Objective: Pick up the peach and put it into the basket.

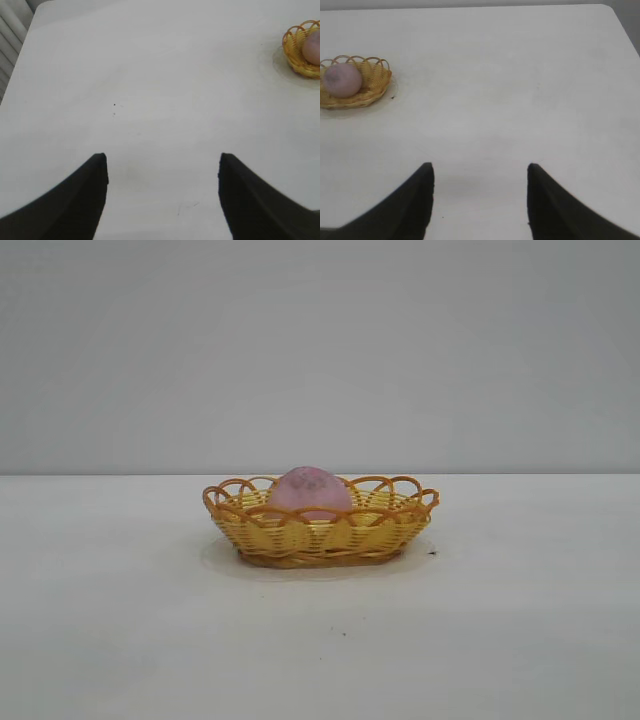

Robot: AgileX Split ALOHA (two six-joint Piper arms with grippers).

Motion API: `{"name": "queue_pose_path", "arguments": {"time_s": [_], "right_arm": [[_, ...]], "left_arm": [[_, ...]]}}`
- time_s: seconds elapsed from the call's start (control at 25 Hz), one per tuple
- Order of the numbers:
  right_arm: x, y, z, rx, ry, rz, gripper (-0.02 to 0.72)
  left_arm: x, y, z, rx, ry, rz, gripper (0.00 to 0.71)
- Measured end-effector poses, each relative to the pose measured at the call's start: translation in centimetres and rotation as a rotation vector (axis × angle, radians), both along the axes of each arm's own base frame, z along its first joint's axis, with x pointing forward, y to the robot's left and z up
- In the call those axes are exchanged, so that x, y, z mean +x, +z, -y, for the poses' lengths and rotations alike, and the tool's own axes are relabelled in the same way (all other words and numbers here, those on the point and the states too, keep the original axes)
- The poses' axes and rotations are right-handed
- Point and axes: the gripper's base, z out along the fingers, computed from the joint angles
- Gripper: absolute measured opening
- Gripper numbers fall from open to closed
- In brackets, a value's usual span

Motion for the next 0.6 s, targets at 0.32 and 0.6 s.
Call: {"name": "queue_pose_path", "arguments": {"time_s": [0.32,0.6], "right_arm": [[0.00,0.00,0.00,0.000,0.000,0.000,0.344],[0.07,0.09,0.07,-0.005,-0.005,0.013,0.344]], "left_arm": [[0.00,0.00,0.00,0.000,0.000,0.000,0.463],[0.00,0.00,0.00,0.000,0.000,0.000,0.463]]}}
